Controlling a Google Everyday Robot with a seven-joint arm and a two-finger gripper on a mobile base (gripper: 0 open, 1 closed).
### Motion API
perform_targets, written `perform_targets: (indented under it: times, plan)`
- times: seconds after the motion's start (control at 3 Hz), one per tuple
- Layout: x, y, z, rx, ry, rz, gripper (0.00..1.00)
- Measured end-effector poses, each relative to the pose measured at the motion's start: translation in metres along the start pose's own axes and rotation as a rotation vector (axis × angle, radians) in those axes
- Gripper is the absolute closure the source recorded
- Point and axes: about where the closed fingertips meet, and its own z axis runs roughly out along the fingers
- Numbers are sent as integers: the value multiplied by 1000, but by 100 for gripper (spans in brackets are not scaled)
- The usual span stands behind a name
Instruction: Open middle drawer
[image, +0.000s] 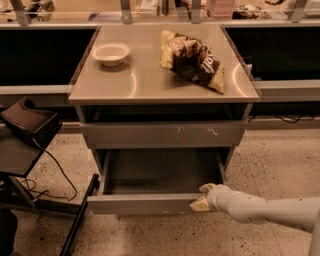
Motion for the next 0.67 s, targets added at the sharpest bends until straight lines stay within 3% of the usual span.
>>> perform_targets:
  times: [0.67]
  plan:
    - [-1, 6, -6, -8, -3, -8, 100]
